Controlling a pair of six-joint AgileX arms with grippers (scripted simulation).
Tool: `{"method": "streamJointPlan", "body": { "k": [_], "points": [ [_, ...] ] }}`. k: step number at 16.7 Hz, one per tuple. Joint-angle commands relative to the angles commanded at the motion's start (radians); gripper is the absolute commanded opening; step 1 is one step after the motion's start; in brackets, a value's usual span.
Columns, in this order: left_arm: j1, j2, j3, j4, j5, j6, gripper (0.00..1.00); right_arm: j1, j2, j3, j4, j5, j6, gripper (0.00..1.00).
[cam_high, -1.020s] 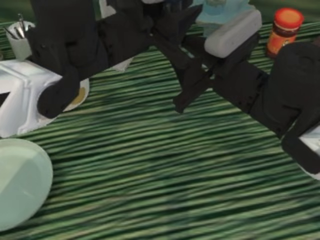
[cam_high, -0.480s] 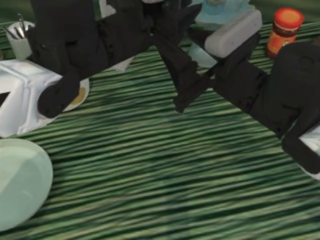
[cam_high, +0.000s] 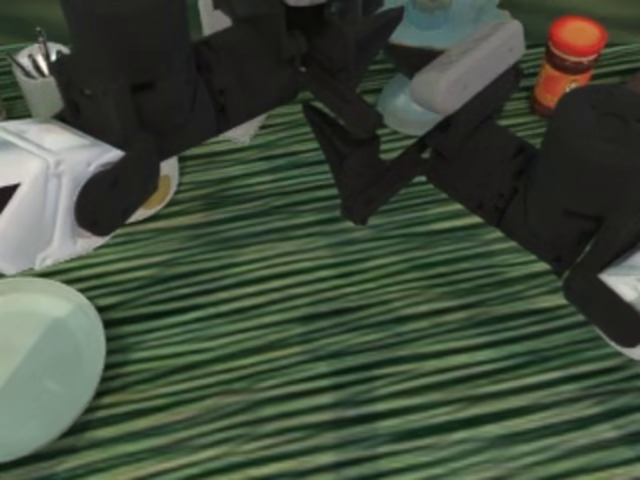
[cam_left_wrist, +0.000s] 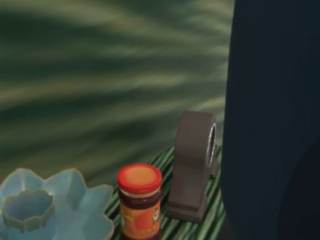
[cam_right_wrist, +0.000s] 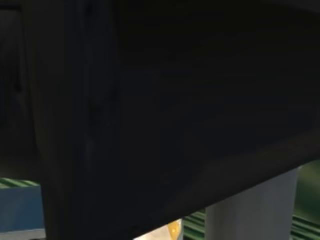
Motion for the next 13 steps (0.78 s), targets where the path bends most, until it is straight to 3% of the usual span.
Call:
{"method": "streamJointPlan", "body": {
  "k": [4, 10, 13],
  "points": [
    [0.011, -0.006, -0.006, -0.001, 0.010, 0.000, 0.00, -0.001, -0.018, -0.017, -0.003, -0.004, 0.000, 1.00],
    [0.134, -0.072, -0.067, -0.010, 0.118, 0.006, 0.00, -0.028, -0.240, -0.216, -0.023, -0.039, 0.001, 1.00],
    [0.163, -0.087, -0.080, -0.012, 0.141, 0.007, 0.00, -0.032, -0.277, -0.252, -0.023, -0.048, 0.001, 1.00]
  ]
}}
